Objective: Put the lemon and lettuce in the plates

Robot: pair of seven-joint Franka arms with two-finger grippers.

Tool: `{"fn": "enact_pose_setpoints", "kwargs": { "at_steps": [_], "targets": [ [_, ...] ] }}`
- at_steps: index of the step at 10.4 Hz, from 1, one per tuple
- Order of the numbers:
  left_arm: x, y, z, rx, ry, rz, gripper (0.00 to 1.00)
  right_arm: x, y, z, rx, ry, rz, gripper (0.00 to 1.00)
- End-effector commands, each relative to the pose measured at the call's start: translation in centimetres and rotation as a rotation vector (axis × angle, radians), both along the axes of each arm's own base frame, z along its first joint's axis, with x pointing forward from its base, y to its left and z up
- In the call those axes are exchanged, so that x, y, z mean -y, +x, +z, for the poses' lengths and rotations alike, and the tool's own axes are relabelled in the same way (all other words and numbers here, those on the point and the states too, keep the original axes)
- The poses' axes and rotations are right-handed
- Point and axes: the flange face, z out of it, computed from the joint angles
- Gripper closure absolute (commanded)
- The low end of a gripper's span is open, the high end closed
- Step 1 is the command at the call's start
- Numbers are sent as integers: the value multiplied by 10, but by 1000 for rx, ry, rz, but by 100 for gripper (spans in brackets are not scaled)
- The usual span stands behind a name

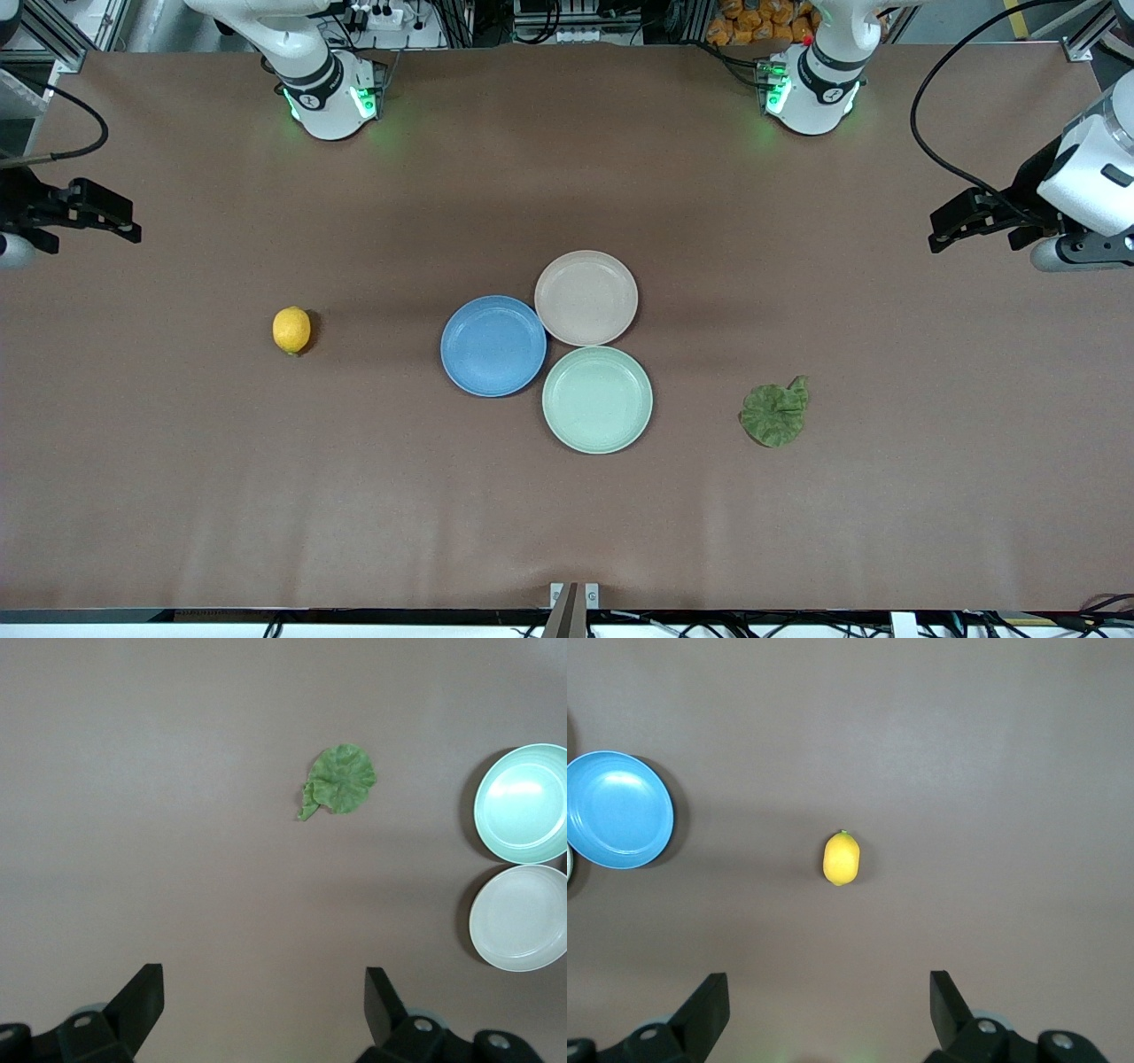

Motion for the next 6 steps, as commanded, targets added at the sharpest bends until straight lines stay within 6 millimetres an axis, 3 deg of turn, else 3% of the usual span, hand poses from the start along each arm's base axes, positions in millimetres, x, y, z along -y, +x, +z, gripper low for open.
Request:
{"fn": "enact_pose_setpoints", "kwargs": {
  "at_steps": [1, 5, 6],
  "targets": [
    [-3, -7, 7, -2, -11, -18, 0, 7, 3, -2, 1, -19, 4, 0],
    [-2, -4, 2, -11, -15, -24, 0, 29, 11, -32, -62, 11, -48, 0],
    [-2, -2, -5, -26, -21, -22, 0, 27, 13, -38, -72, 31, -48, 0]
  ]
}}
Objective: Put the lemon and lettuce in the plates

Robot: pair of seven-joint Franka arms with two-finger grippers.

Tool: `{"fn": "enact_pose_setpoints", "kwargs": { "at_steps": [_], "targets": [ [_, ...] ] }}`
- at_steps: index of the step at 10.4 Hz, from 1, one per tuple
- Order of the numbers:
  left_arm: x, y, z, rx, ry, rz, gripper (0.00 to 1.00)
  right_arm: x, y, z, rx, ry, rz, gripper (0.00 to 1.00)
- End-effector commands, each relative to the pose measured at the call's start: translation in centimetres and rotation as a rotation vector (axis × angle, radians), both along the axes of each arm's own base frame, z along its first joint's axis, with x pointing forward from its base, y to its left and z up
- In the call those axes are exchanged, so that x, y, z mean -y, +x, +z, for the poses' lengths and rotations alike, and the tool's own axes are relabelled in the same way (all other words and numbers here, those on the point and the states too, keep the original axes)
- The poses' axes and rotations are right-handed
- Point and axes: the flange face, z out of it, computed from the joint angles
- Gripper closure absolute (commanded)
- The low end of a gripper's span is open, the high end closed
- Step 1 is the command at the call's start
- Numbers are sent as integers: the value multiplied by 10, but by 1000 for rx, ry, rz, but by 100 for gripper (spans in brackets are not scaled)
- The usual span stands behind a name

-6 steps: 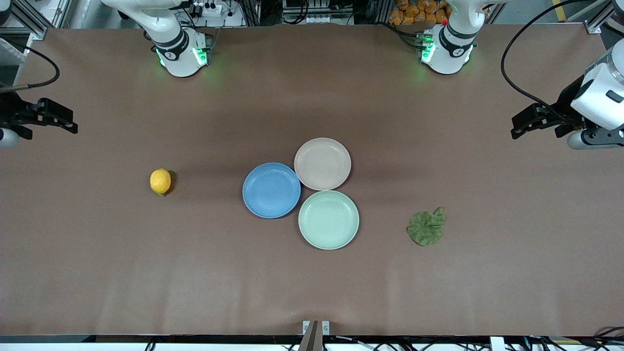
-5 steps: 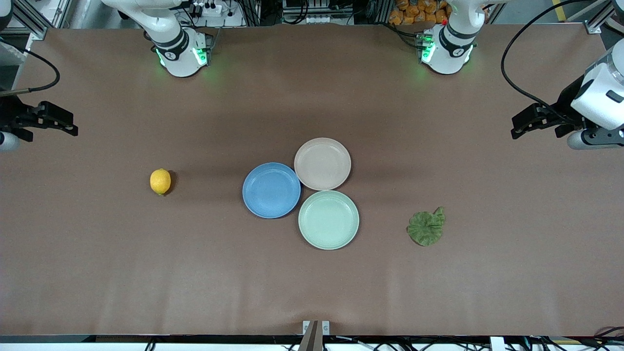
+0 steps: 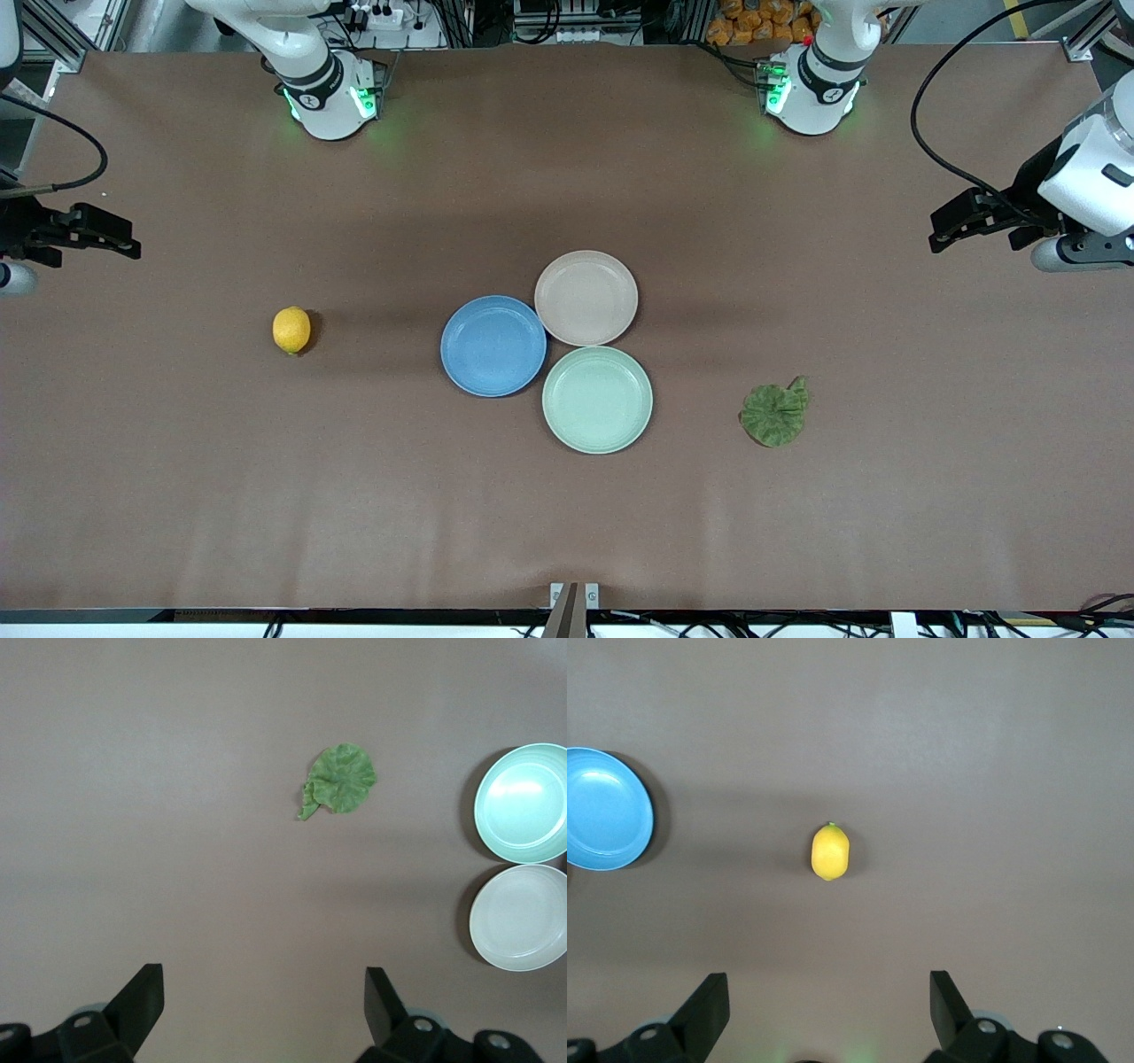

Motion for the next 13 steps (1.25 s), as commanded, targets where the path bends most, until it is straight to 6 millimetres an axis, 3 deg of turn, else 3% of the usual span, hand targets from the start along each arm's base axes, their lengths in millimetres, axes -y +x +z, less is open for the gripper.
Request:
{"fn": "enact_pose_setpoints", "kwargs": {
  "at_steps": [1, 4, 7, 8, 11, 13],
  "targets": [
    [2, 2, -16, -44, -23, -27, 0, -1, 1, -6, -11, 30, -3, 0],
    [13, 25, -92, -108, -34, -41, 0, -2, 1, -6, -14, 30, -3, 0],
    [29, 40, -197, -121, -44, -55, 0, -5, 1, -9, -23, 27, -41, 0],
    [30, 51, -227, -122, -46, -57, 0, -4, -1, -23, -53, 28, -44, 0],
    [41, 74, -313, -101, -70, -60, 0, 1, 16, -108, -93, 29, -55, 0],
    [52, 81, -352, -76, -64, -83, 0, -1, 29, -180, -123, 59, -67, 0]
  ]
}}
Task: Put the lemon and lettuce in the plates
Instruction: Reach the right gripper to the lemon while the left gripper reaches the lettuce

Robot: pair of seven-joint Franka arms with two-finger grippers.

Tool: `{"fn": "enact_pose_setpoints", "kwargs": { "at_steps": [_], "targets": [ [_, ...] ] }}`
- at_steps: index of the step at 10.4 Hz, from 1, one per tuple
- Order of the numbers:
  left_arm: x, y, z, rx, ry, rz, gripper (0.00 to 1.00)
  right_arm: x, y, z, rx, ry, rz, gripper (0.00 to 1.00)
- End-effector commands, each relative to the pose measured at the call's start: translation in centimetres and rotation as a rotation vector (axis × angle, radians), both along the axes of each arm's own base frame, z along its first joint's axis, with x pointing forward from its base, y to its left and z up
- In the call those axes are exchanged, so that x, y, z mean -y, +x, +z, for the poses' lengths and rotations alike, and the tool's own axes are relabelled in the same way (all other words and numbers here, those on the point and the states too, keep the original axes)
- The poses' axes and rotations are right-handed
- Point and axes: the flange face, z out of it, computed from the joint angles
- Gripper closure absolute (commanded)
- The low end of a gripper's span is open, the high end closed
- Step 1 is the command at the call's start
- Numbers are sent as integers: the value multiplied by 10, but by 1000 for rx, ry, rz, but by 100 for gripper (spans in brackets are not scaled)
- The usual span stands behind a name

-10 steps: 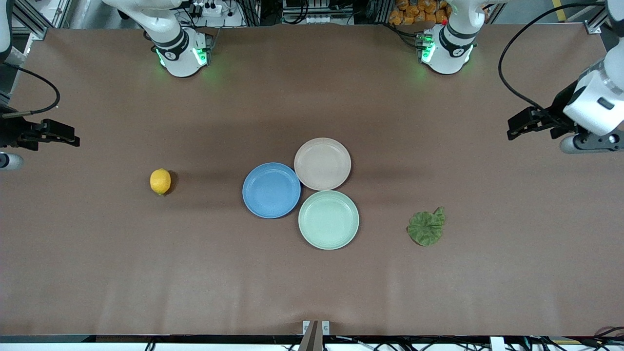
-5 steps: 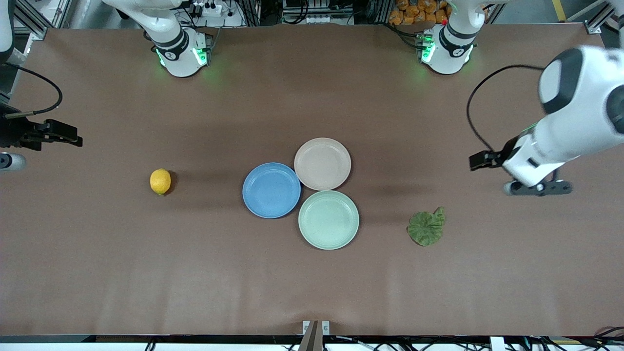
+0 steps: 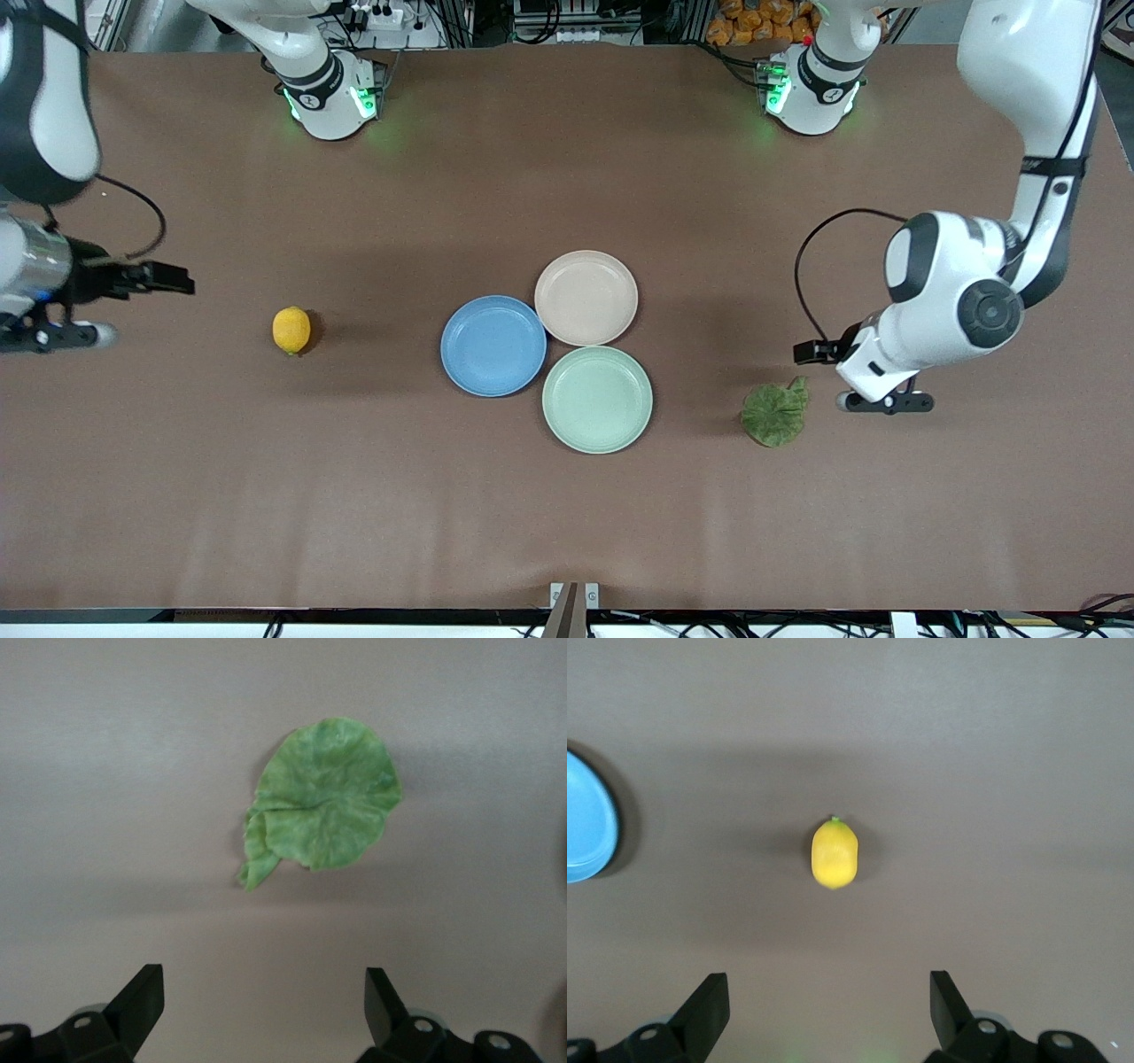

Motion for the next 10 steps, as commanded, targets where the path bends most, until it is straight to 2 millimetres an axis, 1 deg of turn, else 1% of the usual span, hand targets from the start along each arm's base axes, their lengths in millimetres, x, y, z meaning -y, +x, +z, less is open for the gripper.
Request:
{"fn": "enact_pose_setpoints", "kwargs": {
  "at_steps": [1, 3, 4, 5, 7, 8, 9, 10],
  "targets": [
    [17, 7, -35, 34, 24, -78, 0, 0, 5, -79, -21, 29, -38, 0],
    [21, 13, -66, 59, 33, -98, 0, 1, -4, -134, 46, 20, -50, 0],
    [21, 14, -79, 67, 27, -96, 0, 1, -8, -159, 43, 18, -53, 0],
    [22, 14, -89, 73, 28, -105, 0, 0, -15, -185, 29, 17, -52, 0],
    [24, 18, -101, 78, 57, -147, 2, 0, -28, -224, 38, 11, -58, 0],
    [23, 18, -106, 73, 62, -149, 4, -4, -30, -238, 40, 19, -64, 0],
    [24, 18, -108, 70, 62, -151, 26, -6, -32, -251, 19, 25, -66, 0],
    [27, 20, -105, 78, 61, -156, 63, -11, -34, -264, 6, 27, -62, 0]
  ]
}}
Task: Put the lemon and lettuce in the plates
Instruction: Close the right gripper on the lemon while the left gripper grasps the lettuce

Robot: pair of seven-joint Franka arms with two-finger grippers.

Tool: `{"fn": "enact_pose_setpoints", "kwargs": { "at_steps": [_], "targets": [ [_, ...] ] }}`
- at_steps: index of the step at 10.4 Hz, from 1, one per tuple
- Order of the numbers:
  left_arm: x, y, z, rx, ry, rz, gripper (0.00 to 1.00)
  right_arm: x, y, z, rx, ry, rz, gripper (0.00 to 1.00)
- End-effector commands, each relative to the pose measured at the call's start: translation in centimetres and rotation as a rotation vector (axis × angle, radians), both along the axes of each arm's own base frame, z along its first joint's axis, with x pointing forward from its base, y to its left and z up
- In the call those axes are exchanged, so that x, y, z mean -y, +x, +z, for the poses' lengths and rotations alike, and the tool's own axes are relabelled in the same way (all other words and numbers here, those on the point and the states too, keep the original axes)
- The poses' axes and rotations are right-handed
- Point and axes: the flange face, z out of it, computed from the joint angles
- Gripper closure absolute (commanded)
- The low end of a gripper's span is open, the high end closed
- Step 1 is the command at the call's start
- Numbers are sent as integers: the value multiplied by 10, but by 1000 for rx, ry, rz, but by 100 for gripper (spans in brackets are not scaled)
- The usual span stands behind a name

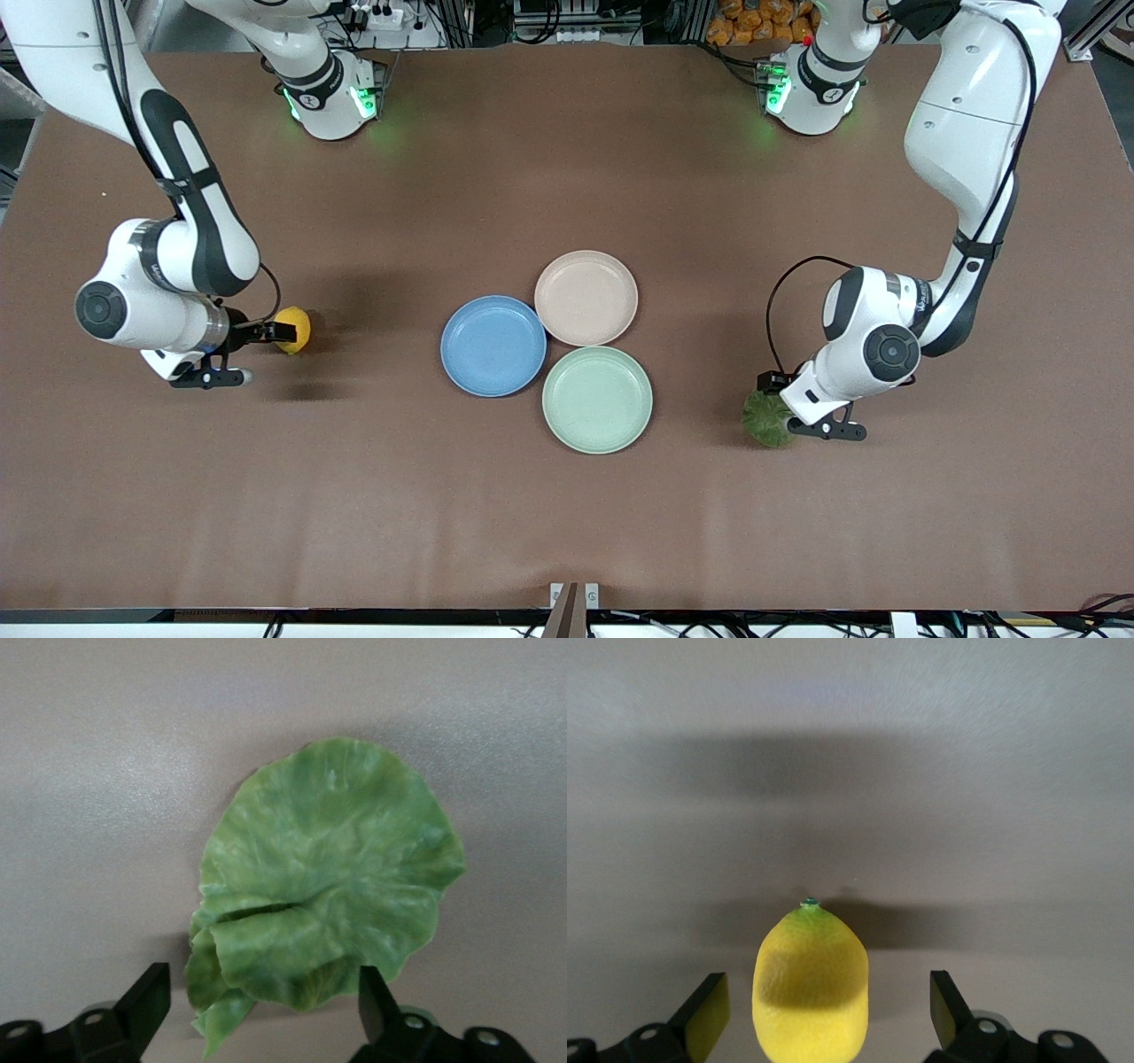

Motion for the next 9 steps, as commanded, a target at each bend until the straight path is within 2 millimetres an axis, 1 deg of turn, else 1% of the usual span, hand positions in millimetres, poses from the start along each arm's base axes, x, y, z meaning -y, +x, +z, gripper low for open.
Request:
{"fn": "enact_pose_setpoints", "kwargs": {
  "at_steps": [1, 2, 3, 4, 5, 6, 7, 8, 9],
  "targets": [
    [10, 7, 2, 21, 11, -45, 84, -9, -3, -17, -7, 14, -19, 0],
    [12, 6, 0, 20, 12, -47, 99, -12, -4, -21, -15, 15, -15, 0],
    [13, 6, -1, 18, 13, -42, 100, -14, -4, -25, -20, 15, -12, 15],
    [12, 6, 1, 20, 13, -39, 100, -11, -5, -24, -27, 15, -17, 62],
    [13, 7, 6, 28, 15, -22, 100, -13, -4, -22, -24, 15, -14, 100],
    [19, 7, 14, 38, 15, -5, 100, -13, -2, -15, -29, 17, -13, 100],
    [31, 5, 21, 42, 18, 10, 100, -22, 6, 4, -50, 28, 0, 100],
    [40, 3, 32, 48, 20, 57, 100, -28, 19, 26, -69, 39, 9, 100],
    [65, -7, 45, 28, 38, 76, 100, -40, 35, 51, -73, 60, 11, 100]
  ]
}}
